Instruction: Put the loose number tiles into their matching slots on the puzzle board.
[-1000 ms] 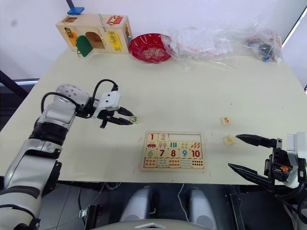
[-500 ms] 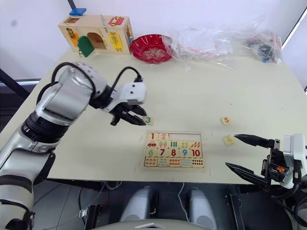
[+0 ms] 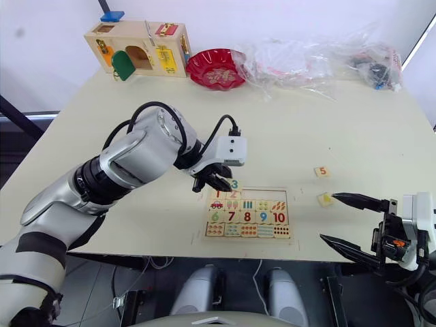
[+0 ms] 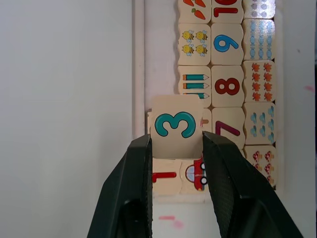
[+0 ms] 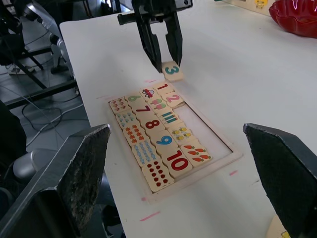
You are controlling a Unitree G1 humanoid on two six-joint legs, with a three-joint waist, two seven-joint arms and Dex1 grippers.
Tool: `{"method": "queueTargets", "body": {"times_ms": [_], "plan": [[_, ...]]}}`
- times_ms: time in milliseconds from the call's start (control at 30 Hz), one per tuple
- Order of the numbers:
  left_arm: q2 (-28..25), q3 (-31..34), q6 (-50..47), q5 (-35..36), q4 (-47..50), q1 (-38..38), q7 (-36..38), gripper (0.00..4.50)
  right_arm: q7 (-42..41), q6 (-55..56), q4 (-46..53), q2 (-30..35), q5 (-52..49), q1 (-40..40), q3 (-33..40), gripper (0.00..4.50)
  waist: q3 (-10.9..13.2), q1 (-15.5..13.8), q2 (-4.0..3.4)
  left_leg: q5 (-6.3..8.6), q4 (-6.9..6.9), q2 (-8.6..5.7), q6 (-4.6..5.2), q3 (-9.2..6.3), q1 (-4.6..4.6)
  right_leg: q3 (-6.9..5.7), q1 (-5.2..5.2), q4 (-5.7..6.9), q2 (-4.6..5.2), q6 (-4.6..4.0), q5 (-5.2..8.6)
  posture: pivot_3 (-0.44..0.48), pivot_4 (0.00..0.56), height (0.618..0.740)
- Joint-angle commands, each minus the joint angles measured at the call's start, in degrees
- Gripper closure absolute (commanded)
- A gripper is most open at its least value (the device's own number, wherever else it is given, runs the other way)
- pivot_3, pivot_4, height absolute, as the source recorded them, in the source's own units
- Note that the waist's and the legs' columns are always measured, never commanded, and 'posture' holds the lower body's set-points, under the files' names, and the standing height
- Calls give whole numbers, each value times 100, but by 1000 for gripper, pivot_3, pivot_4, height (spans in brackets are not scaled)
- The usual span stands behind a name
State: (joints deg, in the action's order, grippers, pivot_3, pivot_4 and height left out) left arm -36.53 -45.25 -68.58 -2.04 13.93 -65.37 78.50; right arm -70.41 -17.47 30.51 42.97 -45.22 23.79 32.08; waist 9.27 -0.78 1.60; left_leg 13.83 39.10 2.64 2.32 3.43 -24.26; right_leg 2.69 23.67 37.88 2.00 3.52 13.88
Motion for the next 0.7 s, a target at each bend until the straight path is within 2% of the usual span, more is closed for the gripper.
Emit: {"method": "queueTargets", "body": {"times_ms": [33,233,700], "plan": [[126,-150,-206,120,84,-164,-244,3309,-25,141,84,-4,-37,40,165,0,0,0,0,0,1,0,0,-1,0,0,0,0,0,0,0,0,150,740],[562,-402,-388,211,-189,-148,-798,3309,-37,212,48,-47,-31,117,157,0,-1,-1,-2,0,4,-1,0,-5,-2,-2,0,2,-1,0,0,0,150,740],[826,-626,-275,430,-524,-83,-1397,3309,-53,384,40,-101,-28,316,176,0,0,0,-4,0,4,-4,0,-12,-6,-2,1,1,-2,-1,0,0,150,740]]}}
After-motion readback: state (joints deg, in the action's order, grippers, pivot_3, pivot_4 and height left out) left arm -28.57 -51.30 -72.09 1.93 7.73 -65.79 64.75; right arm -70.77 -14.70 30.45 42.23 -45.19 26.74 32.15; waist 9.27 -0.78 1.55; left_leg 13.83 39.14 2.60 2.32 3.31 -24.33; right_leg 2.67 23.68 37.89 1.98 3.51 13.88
